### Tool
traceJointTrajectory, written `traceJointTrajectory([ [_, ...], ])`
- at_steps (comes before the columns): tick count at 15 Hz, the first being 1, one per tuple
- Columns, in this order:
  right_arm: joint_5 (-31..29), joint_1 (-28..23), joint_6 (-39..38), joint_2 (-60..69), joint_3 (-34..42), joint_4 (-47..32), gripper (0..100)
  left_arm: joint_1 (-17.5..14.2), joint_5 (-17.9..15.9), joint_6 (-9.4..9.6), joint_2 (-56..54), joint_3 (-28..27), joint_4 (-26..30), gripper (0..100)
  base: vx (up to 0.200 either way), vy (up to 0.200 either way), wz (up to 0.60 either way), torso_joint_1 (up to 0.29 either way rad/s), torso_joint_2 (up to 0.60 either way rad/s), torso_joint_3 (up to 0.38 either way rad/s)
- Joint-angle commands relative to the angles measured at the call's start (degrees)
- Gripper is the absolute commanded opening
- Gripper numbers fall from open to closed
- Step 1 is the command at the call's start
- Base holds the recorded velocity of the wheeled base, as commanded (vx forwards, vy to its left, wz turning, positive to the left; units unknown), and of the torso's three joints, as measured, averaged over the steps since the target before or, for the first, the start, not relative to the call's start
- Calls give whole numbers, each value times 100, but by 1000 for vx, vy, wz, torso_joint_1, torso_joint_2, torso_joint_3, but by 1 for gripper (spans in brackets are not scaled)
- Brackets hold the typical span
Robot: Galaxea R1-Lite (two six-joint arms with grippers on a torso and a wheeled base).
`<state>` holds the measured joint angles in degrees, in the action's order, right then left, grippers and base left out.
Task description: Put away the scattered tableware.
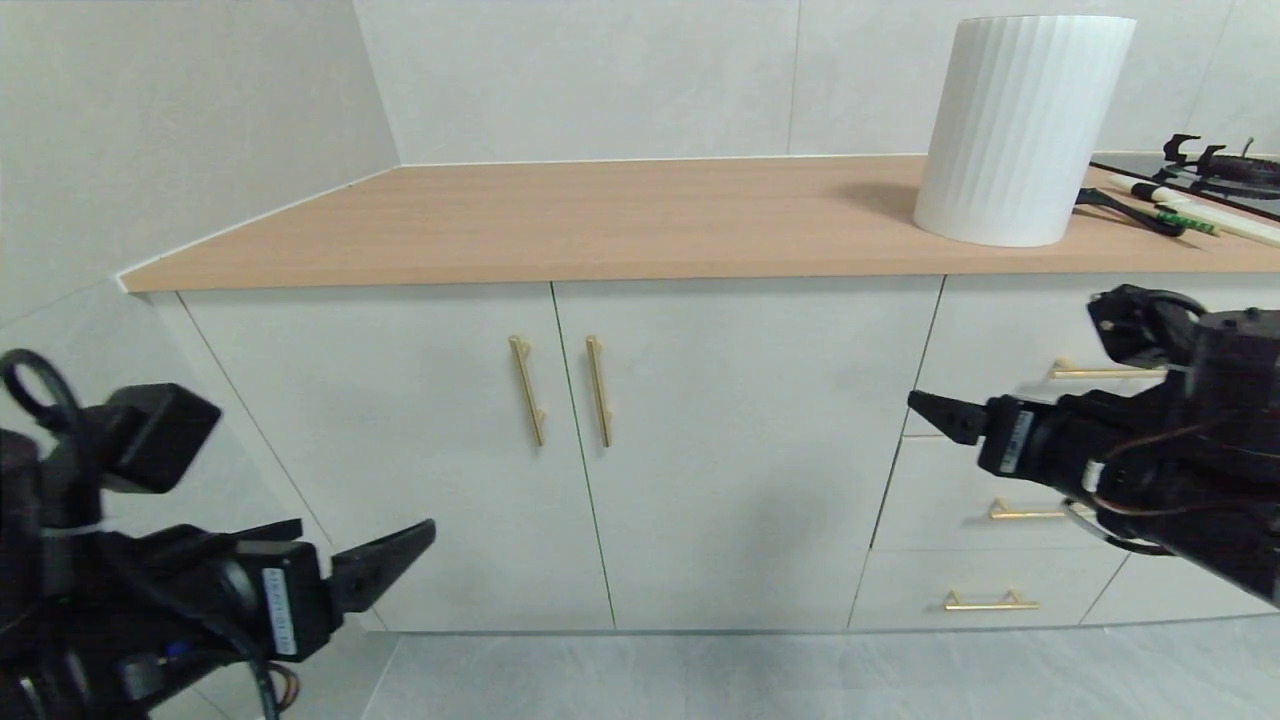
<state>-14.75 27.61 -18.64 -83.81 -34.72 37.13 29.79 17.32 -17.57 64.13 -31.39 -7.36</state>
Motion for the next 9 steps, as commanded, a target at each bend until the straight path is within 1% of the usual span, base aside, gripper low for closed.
traceJointTrajectory([
  [1,-239,-98,537,2466,1319,-294,100,-800,8,605,-1940,485,16,100,0,0,0,0,0,0],
  [2,-300,-151,633,2844,1415,-426,100,-879,8,755,-2247,538,33,100,0,0,0,0,0,0],
  [3,-432,-327,1003,3749,1477,-839,100,-1063,17,974,-2871,643,86,100,0,0,0,0,0,0],
  [4,-459,-669,1354,4663,1415,-1454,100,-1309,17,1080,-3469,678,314,100,0,0,0,0,0,0],
  [5,-423,-1047,1530,5243,1292,-1929,100,-1512,17,1194,-3865,643,569,100,0,0,0,0,0,0],
  [6,-397,-1346,1627,5709,1152,-2377,100,-1652,8,1291,-4199,617,771,100,0,0,0,0,0,0],
  [7,-397,-1557,1794,6254,1002,-2905,100,-1714,-1,1361,-4533,634,877,100,0,0,0,0,0,0],
  [8,-397,-1645,2092,6702,932,-3265,100,-1714,-1,1396,-4787,669,903,100,0,0,0,0,0,0],
  [9,-397,-1680,2365,7133,914,-3467,100,-1714,-1,1405,-5025,696,921,100,0,0,0,0,0,0],
])
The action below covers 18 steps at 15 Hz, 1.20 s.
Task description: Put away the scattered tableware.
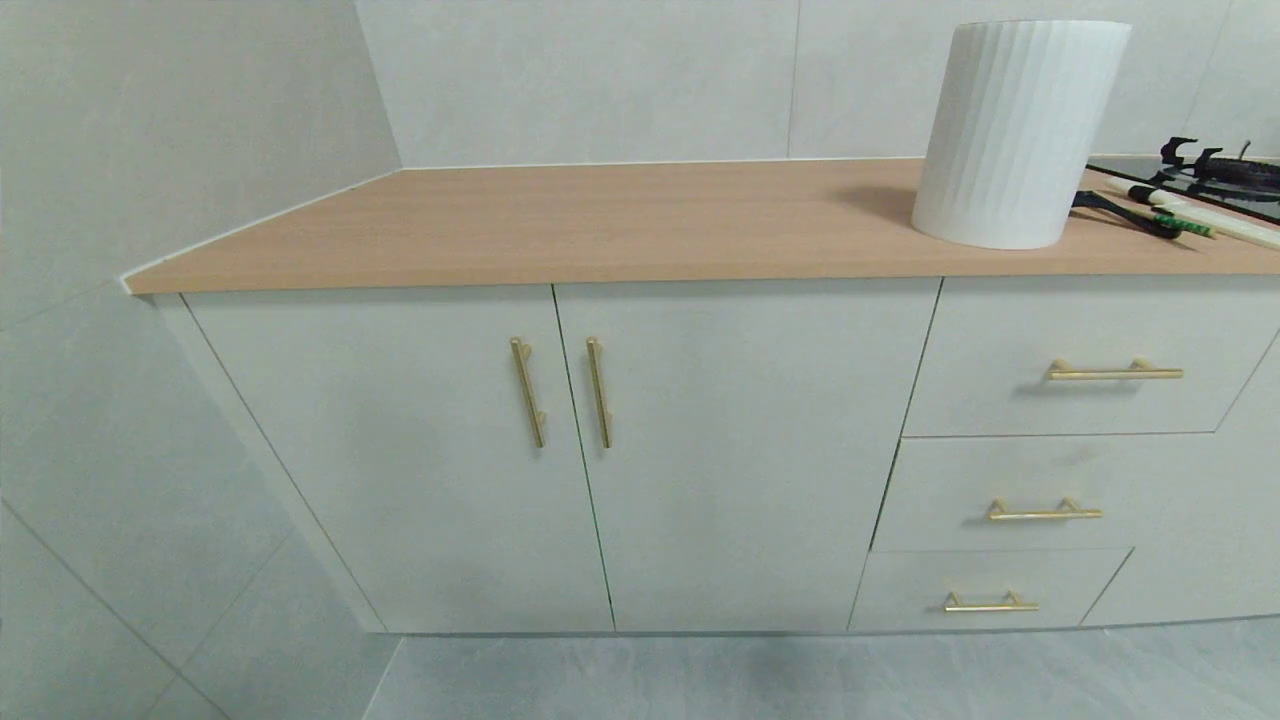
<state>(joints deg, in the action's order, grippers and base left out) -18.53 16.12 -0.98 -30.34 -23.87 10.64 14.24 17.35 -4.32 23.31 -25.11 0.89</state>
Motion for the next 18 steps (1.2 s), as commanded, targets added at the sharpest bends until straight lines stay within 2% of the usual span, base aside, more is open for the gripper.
traceJointTrajectory([
  [1,-54,-539,792,2147,-153,-941,100,-229,-3,115,-1188,112,140,100,0,0,0,0,0,0],
  [4,-107,-1111,845,2472,-118,-1091,100,-615,-30,291,-1645,305,219,100,0,0,0,0,0,0],
  [5,51,-1559,871,2850,-74,-1170,100,-747,-12,361,-1786,463,87,100,0,0,0,0,0,0],
  [6,271,-1594,897,3034,93,-1328,100,-844,-3,335,-1777,569,-151,100,0,0,0,0,0,0],
  [7,174,-1603,853,3034,242,-1293,100,-1055,-21,361,-1830,762,-397,100,0,0,0,0,0,0],
  [8,34,-1603,765,3034,330,-1284,100,-1248,-91,396,-2023,956,-405,100,0,0,0,0,0,0],
  [9,34,-1603,572,3034,515,-1275,100,-1397,-302,449,-2313,1210,-318,100,0,0,0,0,0,0],
  [10,113,-1603,432,3034,752,-1275,100,-1415,-416,440,-2331,1421,-318,100,0,0,0,0,0,0],
  [11,289,-1603,370,3034,1350,-1240,100,-1415,-416,440,-2331,1817,-423,100,0,0,0,0,0,0],
  [12,359,-1603,352,3034,1613,-1126,100,-1415,-434,440,-2331,2063,-484,100,0,0,0,0,0,0],
  [13,587,-1603,317,3034,2158,-730,100,-1415,-469,493,-2331,2502,-634,100,0,0,0,0,0,0],
  [14,851,-1603,308,3034,2387,-493,100,-1415,-583,449,-2331,2511,-546,100,0,0,0,0,0,0],
  [16,1255,-1603,212,3034,2387,-783,100,-1415,-882,475,-2331,2511,-291,100,0,0,0,0,0,0],
  [18,1510,-1603,194,3034,2387,-783,100,-1415,-1506,449,-2331,2511,-98,100,0,0,0,0,0,0],
])
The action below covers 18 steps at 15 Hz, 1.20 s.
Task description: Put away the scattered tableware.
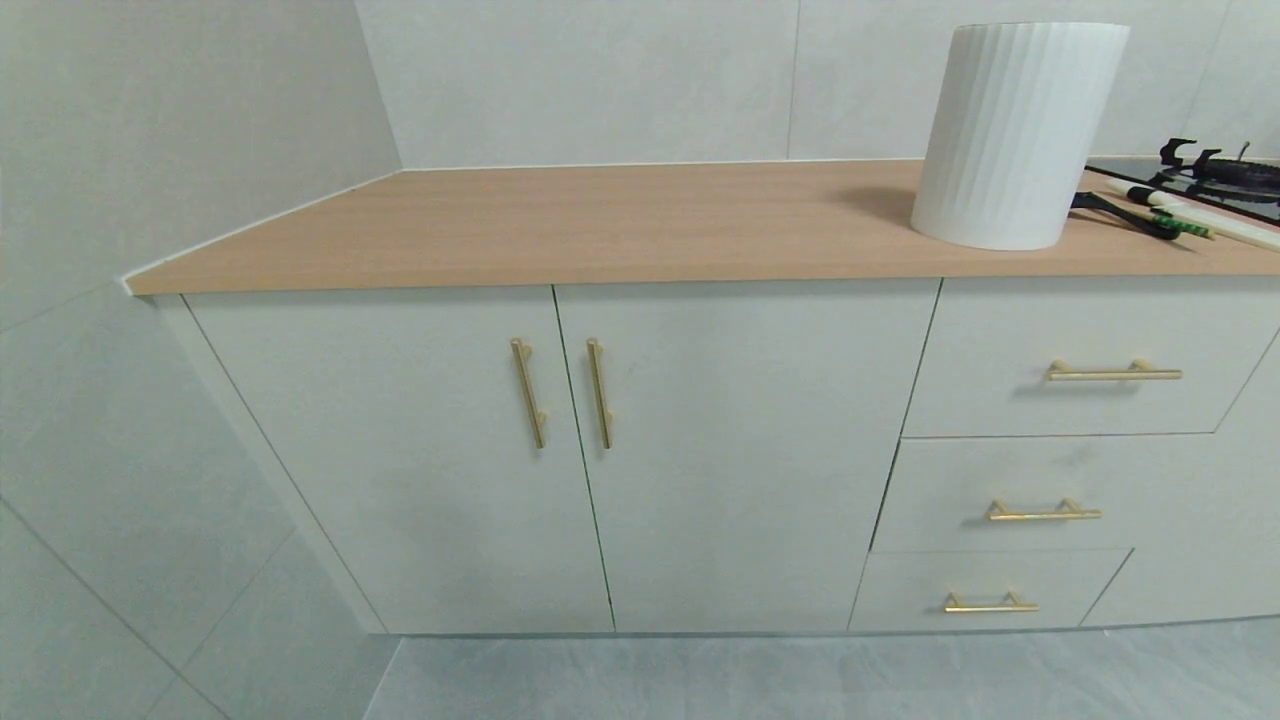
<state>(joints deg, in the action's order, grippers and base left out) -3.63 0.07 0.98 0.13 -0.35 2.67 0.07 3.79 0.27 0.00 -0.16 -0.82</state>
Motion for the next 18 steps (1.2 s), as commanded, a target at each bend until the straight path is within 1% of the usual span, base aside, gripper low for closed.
traceJointTrajectory([
  [1,38,1,-18,-13,35,-56,100,1,-195,-9,0,16,99,100,0,0,0,0,0,0],
  [2,91,1,-62,-13,9,-337,100,1,-195,17,0,16,82,100,0,0,0,0,0,0],
  [4,196,1,-80,-13,27,-258,100,1,-195,17,0,16,82,100,0,0,0,0,0,0],
  [6,187,1,-124,-13,27,-249,100,1,-195,-44,0,16,82,100,0,0,0,0,0,0],
  [18,187,1,-273,-13,27,-249,100,1,-203,-36,0,16,82,100,0,0,0,0,0,0],
])
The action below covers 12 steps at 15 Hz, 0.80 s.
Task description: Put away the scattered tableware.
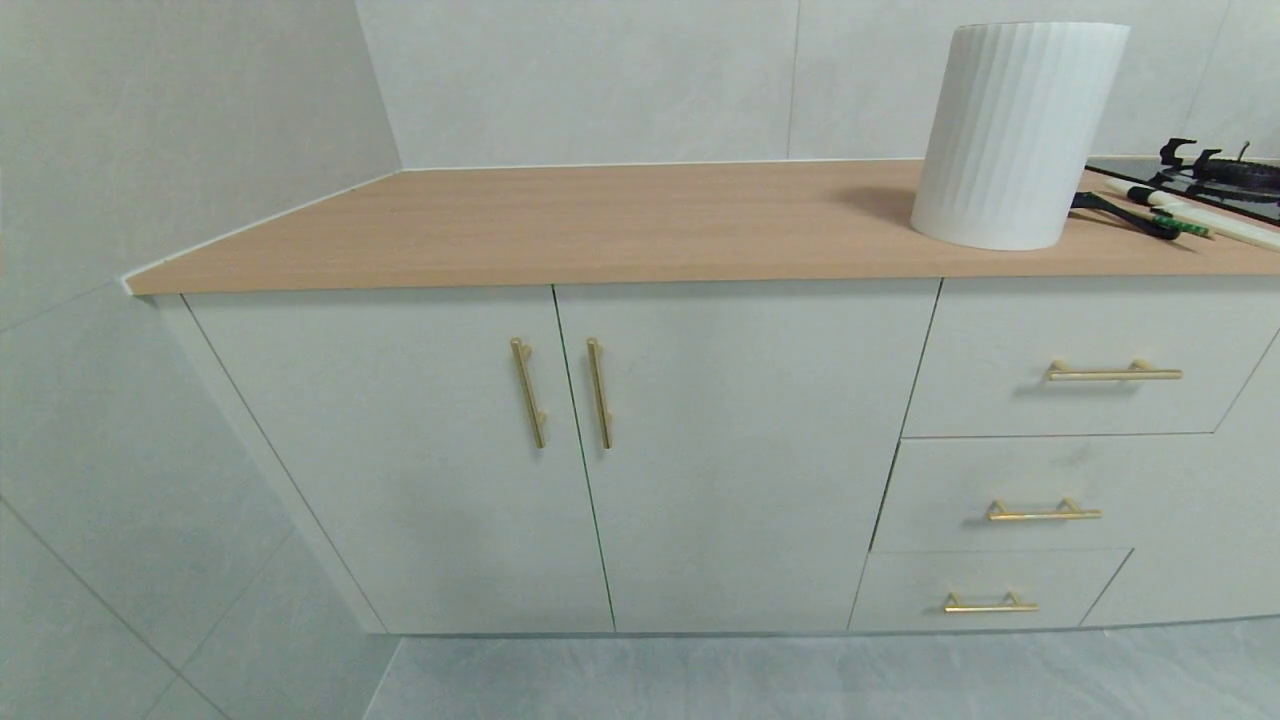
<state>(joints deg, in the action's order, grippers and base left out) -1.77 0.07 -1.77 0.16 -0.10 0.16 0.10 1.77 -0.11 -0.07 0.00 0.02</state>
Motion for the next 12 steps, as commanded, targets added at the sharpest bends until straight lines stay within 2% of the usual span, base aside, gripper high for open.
traceJointTrajectory([
  [1,1,1,1,-16,1,2,100,-1,-1,2,7,0,-2,100,0,-200,0,2,7,2],
  [12,1,1,-8,-16,1,2,100,-1,-1,-7,7,0,-2,100,0,-200,0,2,3,1],
])
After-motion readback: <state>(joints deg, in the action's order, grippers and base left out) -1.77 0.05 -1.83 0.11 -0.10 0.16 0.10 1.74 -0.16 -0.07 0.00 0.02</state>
